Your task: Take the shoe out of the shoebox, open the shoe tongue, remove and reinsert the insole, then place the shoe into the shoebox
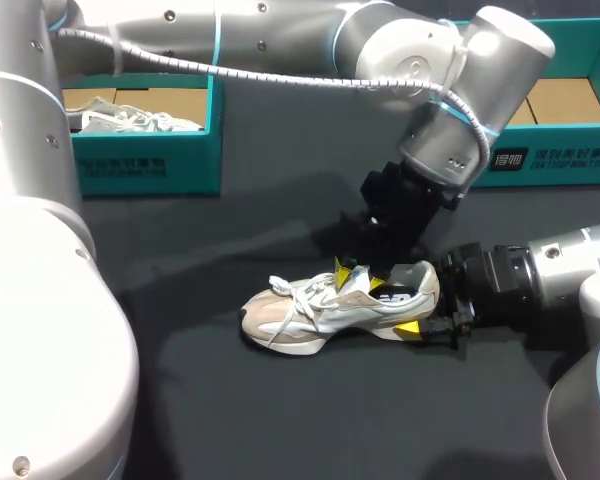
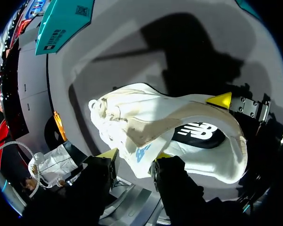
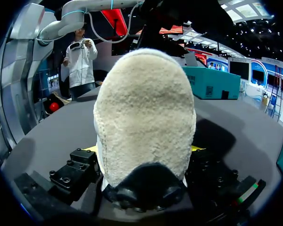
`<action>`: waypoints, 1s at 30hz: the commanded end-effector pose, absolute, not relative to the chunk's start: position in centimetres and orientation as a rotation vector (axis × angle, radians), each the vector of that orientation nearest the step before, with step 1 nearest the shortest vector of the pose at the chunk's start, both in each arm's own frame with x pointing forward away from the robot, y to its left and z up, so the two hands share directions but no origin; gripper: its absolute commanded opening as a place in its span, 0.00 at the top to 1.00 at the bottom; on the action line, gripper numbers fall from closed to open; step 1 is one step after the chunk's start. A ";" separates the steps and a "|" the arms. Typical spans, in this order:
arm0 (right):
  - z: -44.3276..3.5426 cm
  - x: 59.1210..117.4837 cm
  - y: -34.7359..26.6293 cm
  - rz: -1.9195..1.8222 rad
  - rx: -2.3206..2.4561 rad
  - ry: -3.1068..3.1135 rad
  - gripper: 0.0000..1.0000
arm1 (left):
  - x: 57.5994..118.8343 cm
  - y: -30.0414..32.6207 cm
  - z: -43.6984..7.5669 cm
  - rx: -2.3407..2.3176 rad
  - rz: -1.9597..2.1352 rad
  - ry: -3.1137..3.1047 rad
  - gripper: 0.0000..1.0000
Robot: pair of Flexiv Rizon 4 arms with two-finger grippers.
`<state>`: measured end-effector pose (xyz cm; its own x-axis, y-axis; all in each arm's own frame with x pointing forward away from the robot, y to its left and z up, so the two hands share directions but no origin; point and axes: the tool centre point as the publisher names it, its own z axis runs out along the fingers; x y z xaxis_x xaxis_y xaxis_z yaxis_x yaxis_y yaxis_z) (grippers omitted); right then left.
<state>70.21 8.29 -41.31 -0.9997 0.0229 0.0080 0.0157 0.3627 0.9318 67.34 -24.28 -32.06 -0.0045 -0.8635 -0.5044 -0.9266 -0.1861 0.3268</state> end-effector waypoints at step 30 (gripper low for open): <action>-41.3 70.1 8.4 1.765 0.038 2.593 1.00 | 67.7 -23.1 -30.5 -1.973 0.863 2.153 0.55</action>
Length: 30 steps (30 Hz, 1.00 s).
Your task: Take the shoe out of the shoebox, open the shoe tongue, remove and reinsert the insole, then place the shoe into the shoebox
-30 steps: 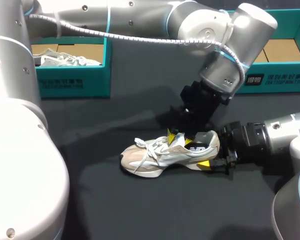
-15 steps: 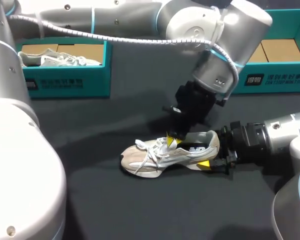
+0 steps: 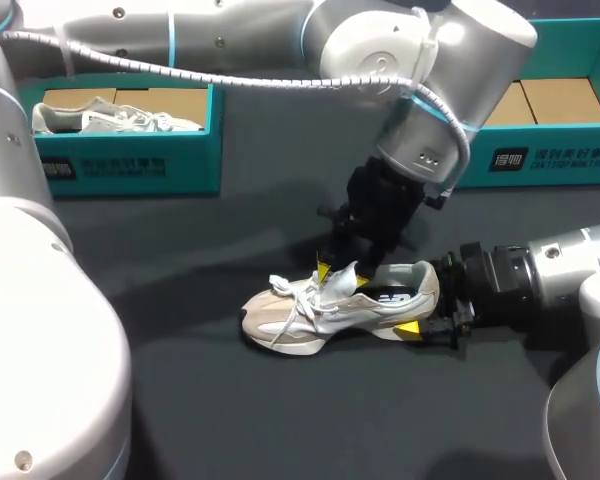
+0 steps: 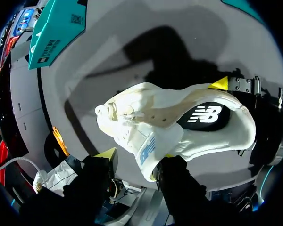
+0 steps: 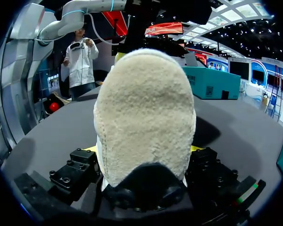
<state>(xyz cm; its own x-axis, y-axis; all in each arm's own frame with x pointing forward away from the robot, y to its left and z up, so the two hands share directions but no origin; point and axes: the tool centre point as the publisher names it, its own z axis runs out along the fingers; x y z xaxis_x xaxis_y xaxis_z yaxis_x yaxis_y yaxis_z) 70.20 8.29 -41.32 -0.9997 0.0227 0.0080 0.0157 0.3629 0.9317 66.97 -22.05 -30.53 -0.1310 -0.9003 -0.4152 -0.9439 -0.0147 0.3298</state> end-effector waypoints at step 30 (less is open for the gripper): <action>-41.3 70.1 8.4 1.765 0.038 2.593 1.00 | 68.7 -21.0 -29.8 -2.015 0.779 2.319 1.00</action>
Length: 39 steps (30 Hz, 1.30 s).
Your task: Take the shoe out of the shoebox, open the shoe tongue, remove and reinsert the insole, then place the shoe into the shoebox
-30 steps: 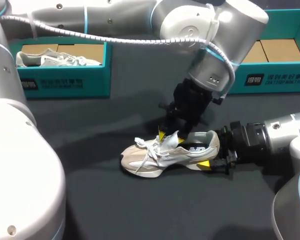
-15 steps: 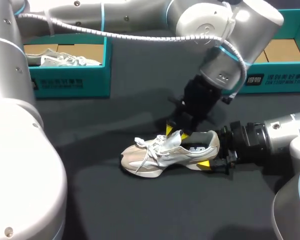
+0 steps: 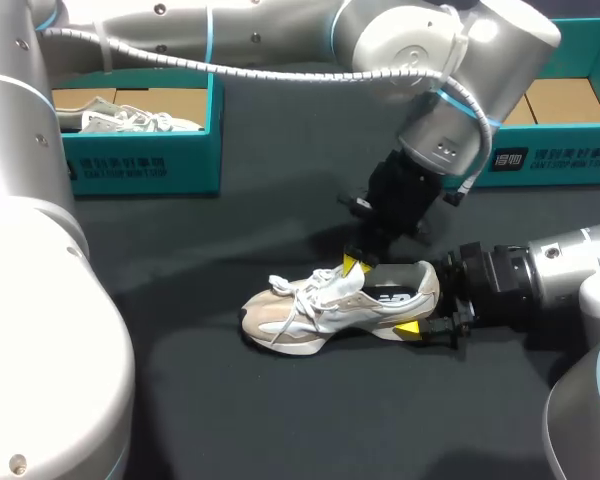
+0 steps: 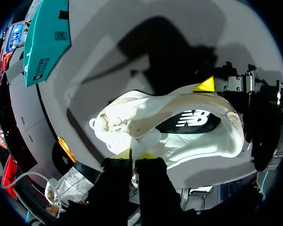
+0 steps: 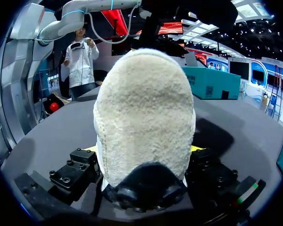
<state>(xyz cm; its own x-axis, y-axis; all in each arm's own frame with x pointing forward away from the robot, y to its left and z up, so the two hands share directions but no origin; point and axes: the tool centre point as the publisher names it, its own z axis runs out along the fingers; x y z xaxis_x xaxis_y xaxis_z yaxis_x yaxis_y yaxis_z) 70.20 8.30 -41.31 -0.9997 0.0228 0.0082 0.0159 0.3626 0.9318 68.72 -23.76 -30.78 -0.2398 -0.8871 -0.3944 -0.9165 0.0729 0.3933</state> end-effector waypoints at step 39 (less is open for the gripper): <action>-41.3 70.1 8.4 1.765 0.038 2.593 1.00 | 64.6 -10.2 -30.8 -2.467 0.299 2.214 1.00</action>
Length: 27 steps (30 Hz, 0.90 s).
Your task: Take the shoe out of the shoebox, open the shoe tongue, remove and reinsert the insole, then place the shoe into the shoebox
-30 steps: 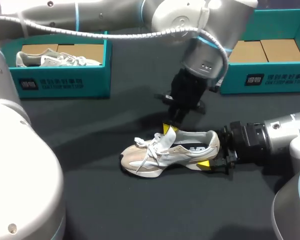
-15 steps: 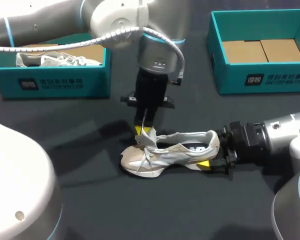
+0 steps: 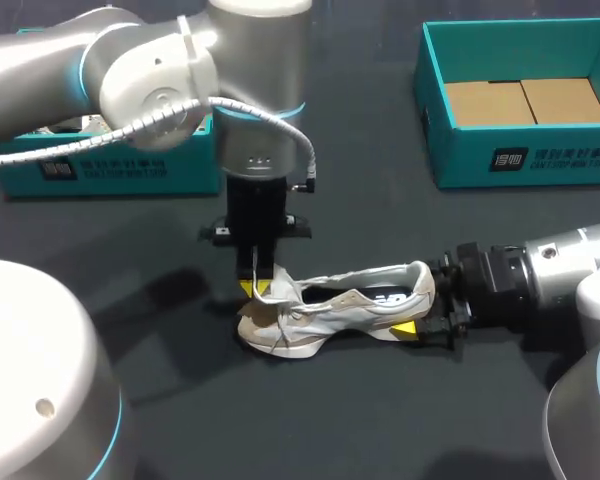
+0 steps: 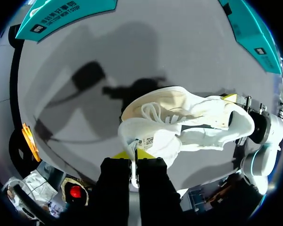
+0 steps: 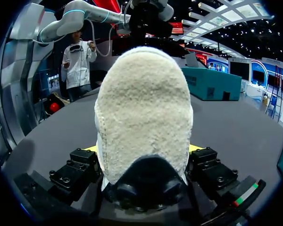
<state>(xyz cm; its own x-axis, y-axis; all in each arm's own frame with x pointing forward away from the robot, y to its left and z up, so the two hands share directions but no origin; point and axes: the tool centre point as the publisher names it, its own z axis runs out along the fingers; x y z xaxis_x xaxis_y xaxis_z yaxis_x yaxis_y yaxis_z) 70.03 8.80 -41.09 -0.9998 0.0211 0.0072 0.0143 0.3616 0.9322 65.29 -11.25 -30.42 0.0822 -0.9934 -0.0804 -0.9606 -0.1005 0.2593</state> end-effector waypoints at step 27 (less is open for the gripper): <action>-41.3 70.1 8.4 1.765 0.038 2.593 1.00 | 65.1 -11.1 -35.5 2.365 -0.464 -1.979 0.58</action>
<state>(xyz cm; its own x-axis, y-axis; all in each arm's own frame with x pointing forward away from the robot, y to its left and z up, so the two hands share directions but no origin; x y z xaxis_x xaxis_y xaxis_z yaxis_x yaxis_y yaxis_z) 70.10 8.53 -41.32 -0.9997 0.0227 0.0083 0.0159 0.3632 0.9316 64.69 -10.15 -34.08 0.1580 -0.9710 -0.1795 -0.9615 -0.1927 0.1959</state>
